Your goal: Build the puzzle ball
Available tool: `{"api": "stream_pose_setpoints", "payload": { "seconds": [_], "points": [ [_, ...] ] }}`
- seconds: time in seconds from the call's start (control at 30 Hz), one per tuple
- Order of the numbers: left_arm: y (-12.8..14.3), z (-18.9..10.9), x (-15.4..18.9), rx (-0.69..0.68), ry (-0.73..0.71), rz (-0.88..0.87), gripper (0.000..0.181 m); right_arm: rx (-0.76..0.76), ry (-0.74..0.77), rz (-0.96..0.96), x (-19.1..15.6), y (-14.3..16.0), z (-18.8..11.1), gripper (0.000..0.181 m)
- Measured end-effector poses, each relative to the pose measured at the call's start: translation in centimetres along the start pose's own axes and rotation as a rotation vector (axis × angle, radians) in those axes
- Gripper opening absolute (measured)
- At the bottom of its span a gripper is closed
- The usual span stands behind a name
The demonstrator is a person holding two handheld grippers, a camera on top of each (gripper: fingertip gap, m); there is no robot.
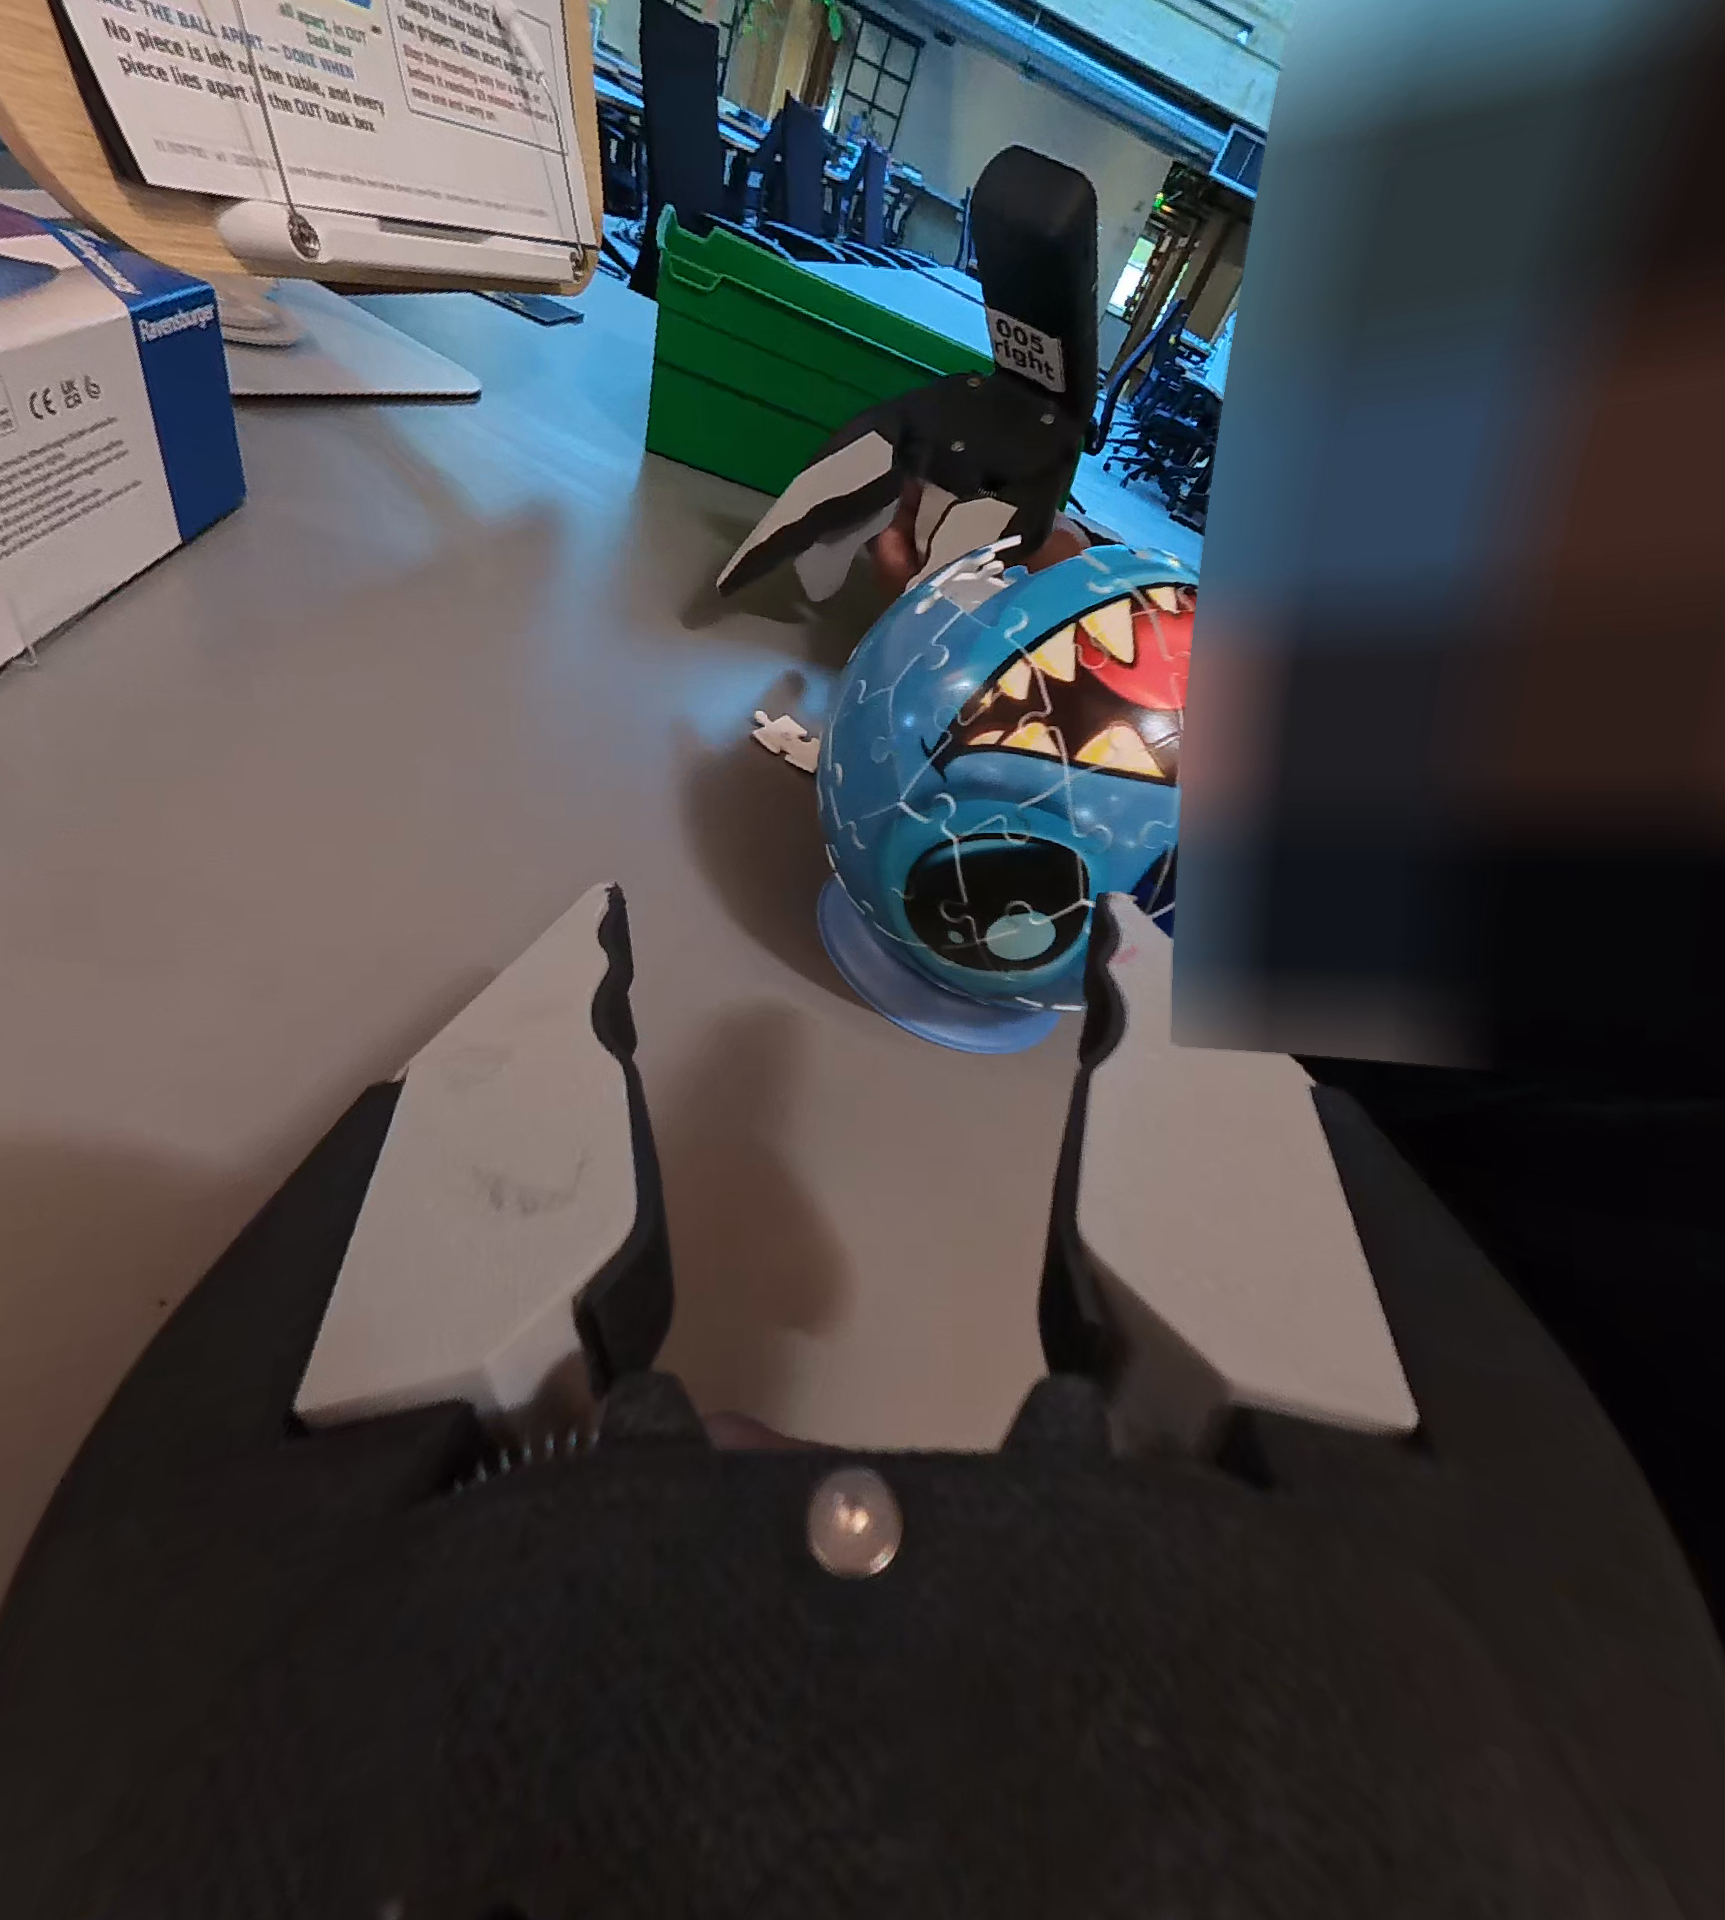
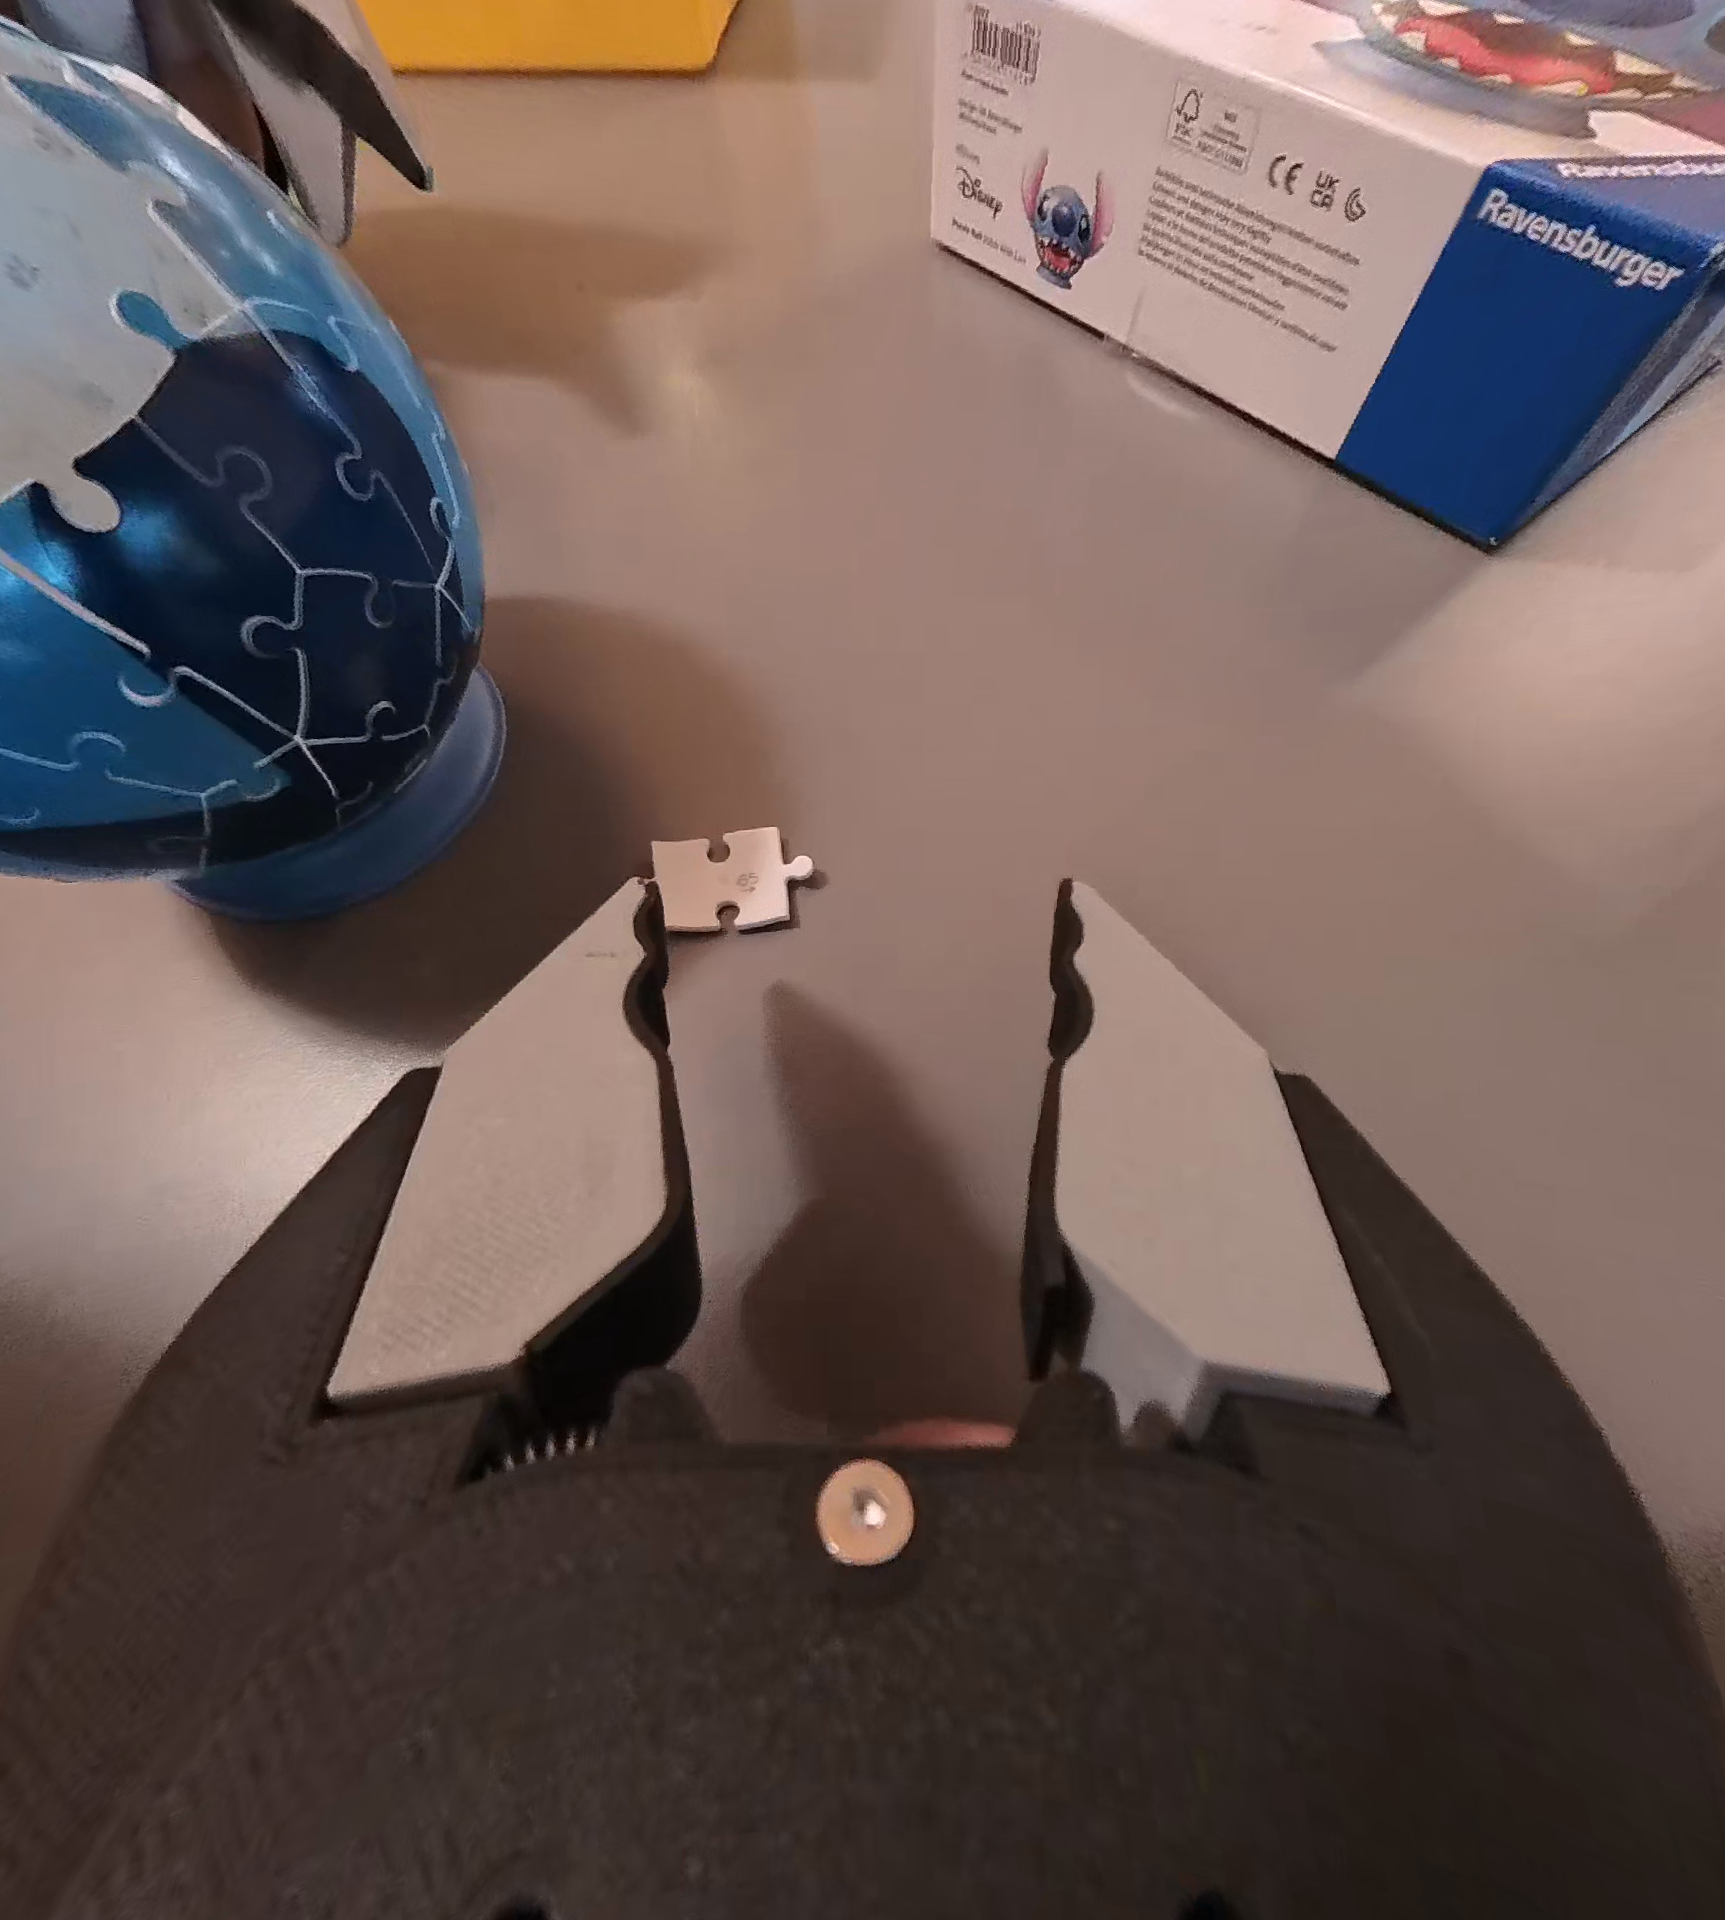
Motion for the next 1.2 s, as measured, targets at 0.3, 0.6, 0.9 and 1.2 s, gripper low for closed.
{"api": "stream_pose_setpoints", "payload": {
  "seconds": [0.3, 0.6, 0.9, 1.2],
  "points": [
    [0.1, 0.1, 0.0, -0.014, -0.008, 0.000, 0.083, -0.012, -0.012, 0.025, 0.2, 0.1, 0.2, 0.072],
    [0.1, 0.1, -0.1, -0.013, -0.010, -0.008, 0.082, -0.031, -0.012, -0.012, -0.4, 0.1, 0.4, 0.072],
    [0.1, 0.1, -0.4, -0.009, -0.010, -0.030, 0.081, -0.052, -0.026, -0.050, -1.2, 0.3, 0.7, 0.072],
    [0.0, 0.3, -0.2, -0.022, -0.049, 0.028, 0.080, -0.039, -0.055, -0.067, -1.6, 0.2, 0.5, 0.075]
  ]
}}
Point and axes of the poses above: each gripper's, where its closed fingertips meet, z out along the fingers, y out of its underside, x = y × z across the jaws, the point moved 6 cm from there along -z, back along the fingers, and after that the axes turned 8 degrees about y, right-handed, at the moved point
